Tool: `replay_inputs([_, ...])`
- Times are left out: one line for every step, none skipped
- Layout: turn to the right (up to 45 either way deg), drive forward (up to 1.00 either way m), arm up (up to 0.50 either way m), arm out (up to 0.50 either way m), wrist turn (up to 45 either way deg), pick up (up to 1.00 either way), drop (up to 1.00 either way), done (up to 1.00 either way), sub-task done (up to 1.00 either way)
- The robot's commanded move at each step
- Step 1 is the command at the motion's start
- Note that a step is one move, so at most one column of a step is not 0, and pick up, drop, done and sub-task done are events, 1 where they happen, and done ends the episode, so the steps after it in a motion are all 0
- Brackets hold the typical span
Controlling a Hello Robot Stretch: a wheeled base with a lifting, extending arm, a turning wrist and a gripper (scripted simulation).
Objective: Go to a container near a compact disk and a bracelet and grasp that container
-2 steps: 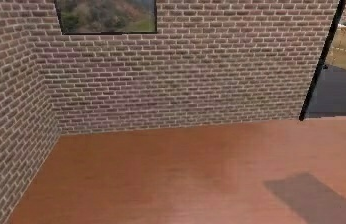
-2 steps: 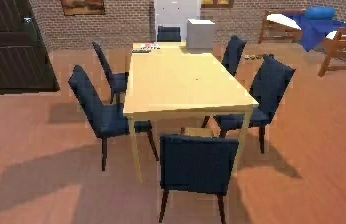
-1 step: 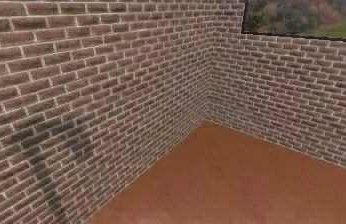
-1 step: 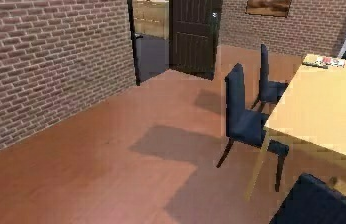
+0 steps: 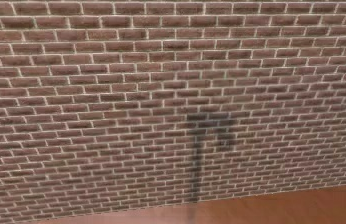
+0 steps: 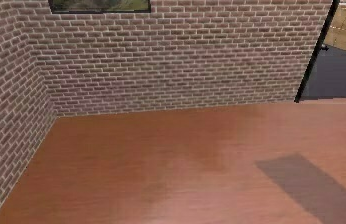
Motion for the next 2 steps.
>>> replay_inputs([-6.0,0.0,0.0,0.0,0.0,0.0,0.0,0.0,0.0])
replay_inputs([0.0,0.15,0.0,0.0,0.0,0.0,0.0,0.0,0.0])
